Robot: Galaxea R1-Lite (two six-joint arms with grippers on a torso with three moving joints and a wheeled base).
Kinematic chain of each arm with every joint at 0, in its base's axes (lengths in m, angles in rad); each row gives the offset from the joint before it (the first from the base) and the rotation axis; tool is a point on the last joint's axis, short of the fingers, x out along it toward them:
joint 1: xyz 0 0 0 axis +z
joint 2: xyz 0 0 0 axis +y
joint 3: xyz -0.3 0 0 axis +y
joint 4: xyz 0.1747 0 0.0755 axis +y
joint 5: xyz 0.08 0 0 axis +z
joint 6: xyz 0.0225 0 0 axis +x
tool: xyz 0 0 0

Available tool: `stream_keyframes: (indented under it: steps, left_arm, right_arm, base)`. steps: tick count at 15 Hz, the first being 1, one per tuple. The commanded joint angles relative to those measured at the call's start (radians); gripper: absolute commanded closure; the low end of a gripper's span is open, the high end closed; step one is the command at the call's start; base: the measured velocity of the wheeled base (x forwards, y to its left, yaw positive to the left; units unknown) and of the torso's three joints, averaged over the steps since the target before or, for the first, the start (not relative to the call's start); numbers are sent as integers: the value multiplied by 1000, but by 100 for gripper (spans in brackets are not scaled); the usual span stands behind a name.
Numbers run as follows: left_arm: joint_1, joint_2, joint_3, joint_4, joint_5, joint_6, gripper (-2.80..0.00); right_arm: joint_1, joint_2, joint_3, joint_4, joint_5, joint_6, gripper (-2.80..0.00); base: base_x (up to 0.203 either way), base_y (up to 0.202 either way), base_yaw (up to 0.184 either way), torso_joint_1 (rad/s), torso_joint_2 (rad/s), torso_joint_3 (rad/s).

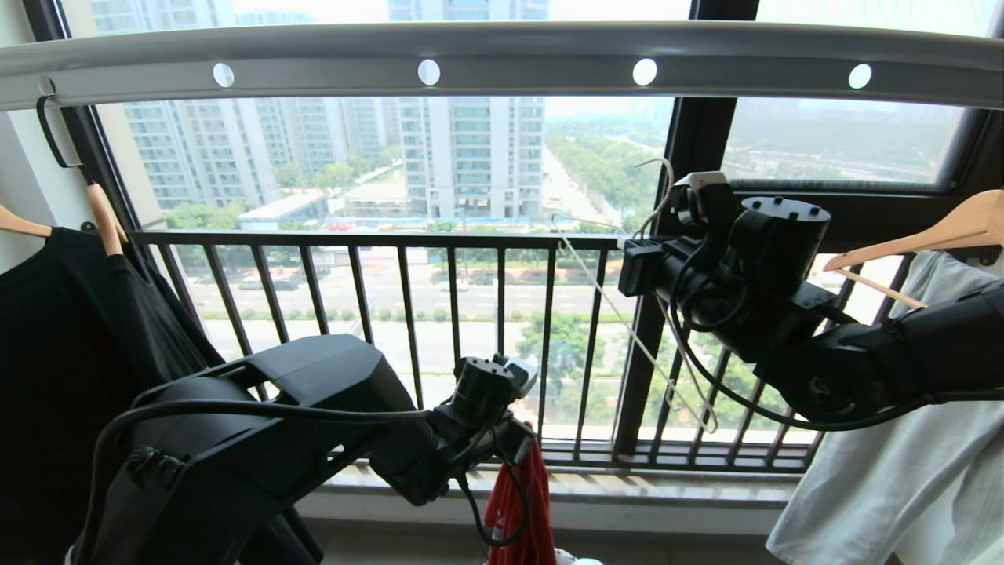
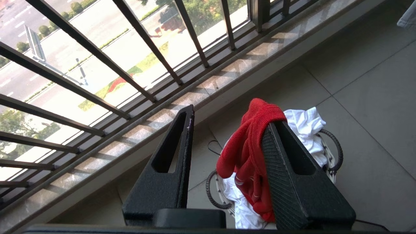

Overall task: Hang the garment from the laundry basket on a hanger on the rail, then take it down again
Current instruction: Put clothes in the basket

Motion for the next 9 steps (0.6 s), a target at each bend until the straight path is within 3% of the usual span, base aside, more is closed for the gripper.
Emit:
stream_keyframes:
  steps: [1, 5, 9]
  left_arm:
    - [0, -33, 37, 12, 1, 3, -280]
    - [0, -113, 144, 33, -3, 58, -280]
    - [22, -104, 56, 177, -4, 115, -280]
  right_arm:
    - [-1, -2, 0, -6, -2, 0, 0]
    - [-2, -4, 0, -6, -2, -1, 0]
    - [-2, -2, 0, -6, -2, -1, 0]
  base:
    - [0, 0, 0, 0, 0, 0]
    - [0, 0, 0, 0, 0, 0]
    - [0, 0, 0, 0, 0, 0]
